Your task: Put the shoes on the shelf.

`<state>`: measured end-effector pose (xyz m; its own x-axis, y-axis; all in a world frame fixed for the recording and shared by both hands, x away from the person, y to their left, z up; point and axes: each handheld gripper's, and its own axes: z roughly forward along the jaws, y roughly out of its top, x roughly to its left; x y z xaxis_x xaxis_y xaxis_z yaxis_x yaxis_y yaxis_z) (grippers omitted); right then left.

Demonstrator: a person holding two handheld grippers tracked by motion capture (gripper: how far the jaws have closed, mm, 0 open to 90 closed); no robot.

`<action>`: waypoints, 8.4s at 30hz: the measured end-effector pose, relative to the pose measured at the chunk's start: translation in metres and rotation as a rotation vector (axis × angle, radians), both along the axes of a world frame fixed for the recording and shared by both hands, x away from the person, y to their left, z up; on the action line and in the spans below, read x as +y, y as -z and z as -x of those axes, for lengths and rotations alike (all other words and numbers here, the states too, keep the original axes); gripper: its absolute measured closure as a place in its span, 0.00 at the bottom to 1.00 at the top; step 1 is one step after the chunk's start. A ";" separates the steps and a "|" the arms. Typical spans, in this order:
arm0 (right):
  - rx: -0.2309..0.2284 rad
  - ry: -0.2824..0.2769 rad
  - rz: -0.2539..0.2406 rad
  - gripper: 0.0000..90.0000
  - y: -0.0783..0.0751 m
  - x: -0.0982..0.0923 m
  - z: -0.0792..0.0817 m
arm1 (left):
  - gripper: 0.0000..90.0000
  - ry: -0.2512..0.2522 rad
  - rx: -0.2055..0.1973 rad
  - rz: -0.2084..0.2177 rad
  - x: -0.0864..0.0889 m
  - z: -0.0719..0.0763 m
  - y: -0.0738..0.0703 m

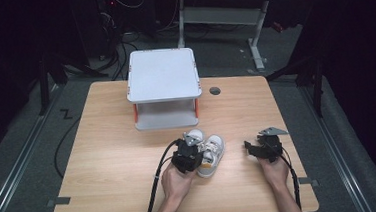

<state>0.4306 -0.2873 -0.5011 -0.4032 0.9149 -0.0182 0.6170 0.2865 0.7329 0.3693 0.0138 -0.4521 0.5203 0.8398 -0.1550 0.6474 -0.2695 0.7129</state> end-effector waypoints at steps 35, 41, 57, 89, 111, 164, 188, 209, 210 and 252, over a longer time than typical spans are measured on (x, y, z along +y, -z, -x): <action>0.001 -0.006 0.000 0.40 0.000 0.000 0.000 | 0.90 -0.018 -0.046 0.025 0.052 0.009 -0.029; 0.002 -0.006 0.001 0.40 0.000 0.000 0.000 | 0.90 -0.040 -0.049 0.017 0.061 0.004 -0.031; 0.003 -0.006 0.000 0.40 0.000 0.000 0.000 | 0.90 -0.101 -0.023 -0.012 0.085 -0.017 -0.029; 0.003 -0.004 0.000 0.40 0.000 0.000 0.000 | 0.90 -0.296 -0.047 -0.026 0.100 -0.089 -0.018; -0.001 -0.016 -0.028 0.64 -0.001 -0.002 0.001 | 0.89 -0.338 -0.069 -0.030 0.095 -0.109 -0.003; -0.168 -0.332 -0.097 0.93 -0.149 0.179 -0.095 | 0.14 -0.351 -0.183 -0.078 0.088 -0.064 -0.017; -0.148 -0.336 -0.089 0.98 -0.151 0.181 -0.094 | 0.13 -0.425 -0.011 -0.137 0.074 -0.083 0.012; -0.168 -0.334 -0.045 1.00 -0.152 0.185 -0.091 | 0.22 -0.446 -0.008 -0.111 0.078 -0.116 0.014; -0.166 -0.333 -0.047 1.00 -0.152 0.185 -0.091 | 0.22 -0.449 -0.009 -0.108 0.078 -0.117 0.015; -0.189 -0.309 -0.071 0.73 -0.150 0.182 -0.093 | 0.34 -0.424 -0.050 -0.117 0.090 -0.118 0.014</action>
<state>0.5237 -0.1055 -0.3506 -0.6563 0.7521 -0.0602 0.3609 0.3829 0.8504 0.4870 0.1036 -0.4658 0.1300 0.9911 -0.0297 0.6832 -0.0679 0.7270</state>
